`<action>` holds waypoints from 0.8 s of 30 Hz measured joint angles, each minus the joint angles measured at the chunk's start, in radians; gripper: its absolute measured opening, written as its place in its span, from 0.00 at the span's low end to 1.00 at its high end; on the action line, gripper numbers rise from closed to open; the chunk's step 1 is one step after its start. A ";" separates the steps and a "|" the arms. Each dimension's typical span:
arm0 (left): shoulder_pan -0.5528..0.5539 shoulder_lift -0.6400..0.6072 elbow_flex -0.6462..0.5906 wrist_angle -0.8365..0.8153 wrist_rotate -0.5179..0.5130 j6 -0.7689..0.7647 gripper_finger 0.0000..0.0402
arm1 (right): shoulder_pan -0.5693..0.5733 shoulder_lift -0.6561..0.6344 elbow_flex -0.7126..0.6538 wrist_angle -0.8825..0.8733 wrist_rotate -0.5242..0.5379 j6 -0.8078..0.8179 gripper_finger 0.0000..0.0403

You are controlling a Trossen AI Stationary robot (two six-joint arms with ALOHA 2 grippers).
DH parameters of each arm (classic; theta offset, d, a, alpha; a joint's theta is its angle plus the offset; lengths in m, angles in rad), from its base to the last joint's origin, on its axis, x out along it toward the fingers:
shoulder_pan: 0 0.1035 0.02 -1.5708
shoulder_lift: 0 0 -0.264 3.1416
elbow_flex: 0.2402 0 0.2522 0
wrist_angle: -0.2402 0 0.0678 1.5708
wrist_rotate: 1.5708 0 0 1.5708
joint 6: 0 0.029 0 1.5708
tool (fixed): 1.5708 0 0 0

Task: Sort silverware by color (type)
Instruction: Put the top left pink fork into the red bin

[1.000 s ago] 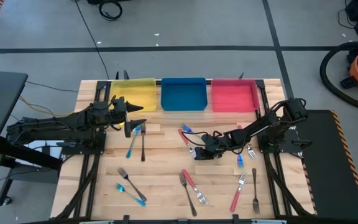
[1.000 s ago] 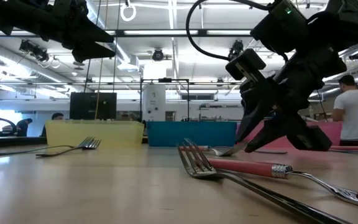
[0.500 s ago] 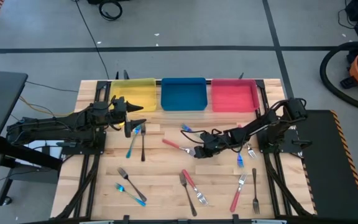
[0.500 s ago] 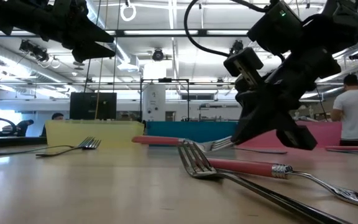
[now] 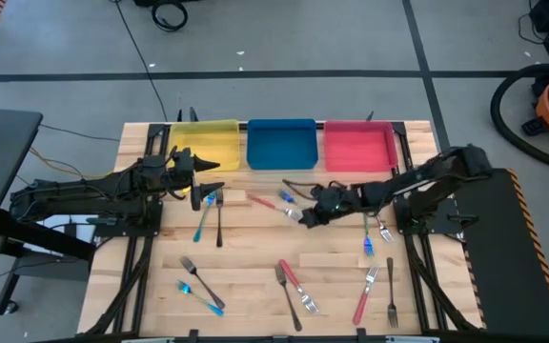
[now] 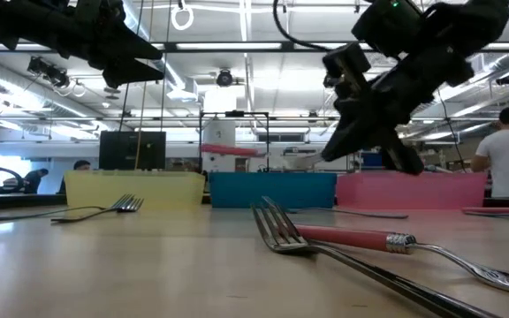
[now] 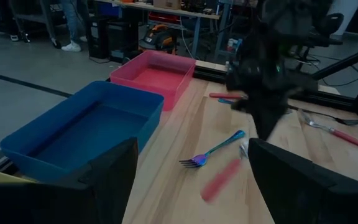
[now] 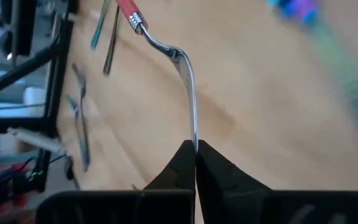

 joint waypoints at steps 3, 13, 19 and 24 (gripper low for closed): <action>0.000 0.000 0.000 0.000 0.000 0.000 0.76 | -0.048 -0.112 0.000 -0.138 0.026 -0.056 0.01; 0.000 0.000 0.000 0.000 0.000 0.000 0.76 | -0.236 -0.491 0.000 -0.621 0.136 -0.189 0.01; 0.000 0.000 0.000 0.001 0.000 0.000 0.76 | -0.351 -0.645 0.000 -0.836 0.167 -0.229 0.01; 0.000 0.000 0.000 0.001 0.000 0.000 0.76 | -0.442 -0.723 0.000 -1.011 0.233 -0.248 0.01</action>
